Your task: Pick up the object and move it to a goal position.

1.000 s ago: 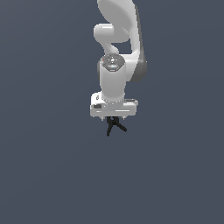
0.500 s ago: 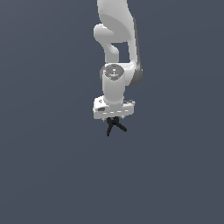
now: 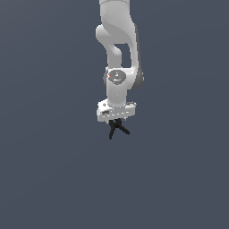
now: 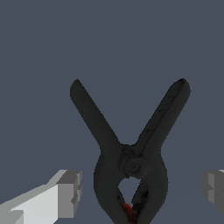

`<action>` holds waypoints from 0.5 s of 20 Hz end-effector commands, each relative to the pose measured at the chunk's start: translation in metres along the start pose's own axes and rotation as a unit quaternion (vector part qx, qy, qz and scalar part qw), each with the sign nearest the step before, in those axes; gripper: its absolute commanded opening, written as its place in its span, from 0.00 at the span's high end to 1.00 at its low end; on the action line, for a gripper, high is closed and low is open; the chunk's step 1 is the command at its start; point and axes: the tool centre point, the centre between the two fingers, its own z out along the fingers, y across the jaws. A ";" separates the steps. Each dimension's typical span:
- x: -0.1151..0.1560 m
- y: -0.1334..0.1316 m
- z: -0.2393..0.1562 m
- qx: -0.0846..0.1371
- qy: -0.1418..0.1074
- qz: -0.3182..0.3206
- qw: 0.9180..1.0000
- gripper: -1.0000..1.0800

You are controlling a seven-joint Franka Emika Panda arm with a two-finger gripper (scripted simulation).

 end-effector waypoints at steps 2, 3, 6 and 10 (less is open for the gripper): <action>-0.002 -0.001 0.003 0.000 0.001 -0.004 1.000 0.04; -0.002 -0.001 0.002 0.000 0.000 -0.003 1.000 0.04; -0.002 -0.001 0.005 0.000 0.000 -0.003 1.000 0.04; -0.002 -0.001 0.016 0.000 0.000 -0.003 1.000 0.04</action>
